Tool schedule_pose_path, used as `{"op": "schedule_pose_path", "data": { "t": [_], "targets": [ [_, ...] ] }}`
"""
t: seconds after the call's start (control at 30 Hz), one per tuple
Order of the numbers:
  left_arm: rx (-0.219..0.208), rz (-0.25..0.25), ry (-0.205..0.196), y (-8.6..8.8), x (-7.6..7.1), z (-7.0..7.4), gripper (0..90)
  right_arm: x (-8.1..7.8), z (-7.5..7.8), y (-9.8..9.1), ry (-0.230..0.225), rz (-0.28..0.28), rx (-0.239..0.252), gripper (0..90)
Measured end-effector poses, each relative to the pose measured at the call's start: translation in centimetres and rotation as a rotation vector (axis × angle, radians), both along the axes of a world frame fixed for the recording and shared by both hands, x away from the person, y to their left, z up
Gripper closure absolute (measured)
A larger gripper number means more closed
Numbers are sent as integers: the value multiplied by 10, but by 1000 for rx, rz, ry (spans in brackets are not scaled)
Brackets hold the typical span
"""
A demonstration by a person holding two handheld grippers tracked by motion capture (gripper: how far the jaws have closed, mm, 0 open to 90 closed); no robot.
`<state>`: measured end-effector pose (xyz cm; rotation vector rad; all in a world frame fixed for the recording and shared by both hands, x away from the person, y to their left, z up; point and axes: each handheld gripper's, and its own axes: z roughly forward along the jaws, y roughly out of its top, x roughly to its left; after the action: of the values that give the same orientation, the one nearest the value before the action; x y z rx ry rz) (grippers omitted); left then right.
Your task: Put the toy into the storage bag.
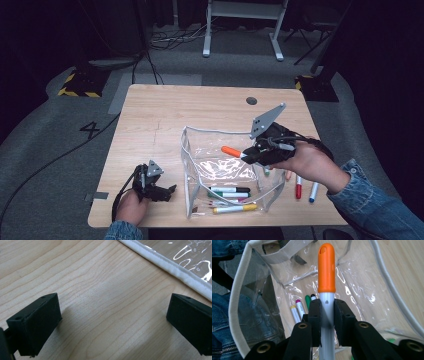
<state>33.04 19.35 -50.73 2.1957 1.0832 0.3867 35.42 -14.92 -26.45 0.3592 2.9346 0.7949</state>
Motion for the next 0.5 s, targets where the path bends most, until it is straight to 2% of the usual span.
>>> {"op": "schedule_pose_path", "data": {
  "t": [0.23, 0.5],
  "targets": [
    [2, -1, -1, 0, 0, 0, 0, 2, -14, 17, 33, 46, -36, 768],
    [-2, 1, 1, 0, 0, 0, 0, 6, -37, 33, 76, 67, -114, 768]
  ]
}}
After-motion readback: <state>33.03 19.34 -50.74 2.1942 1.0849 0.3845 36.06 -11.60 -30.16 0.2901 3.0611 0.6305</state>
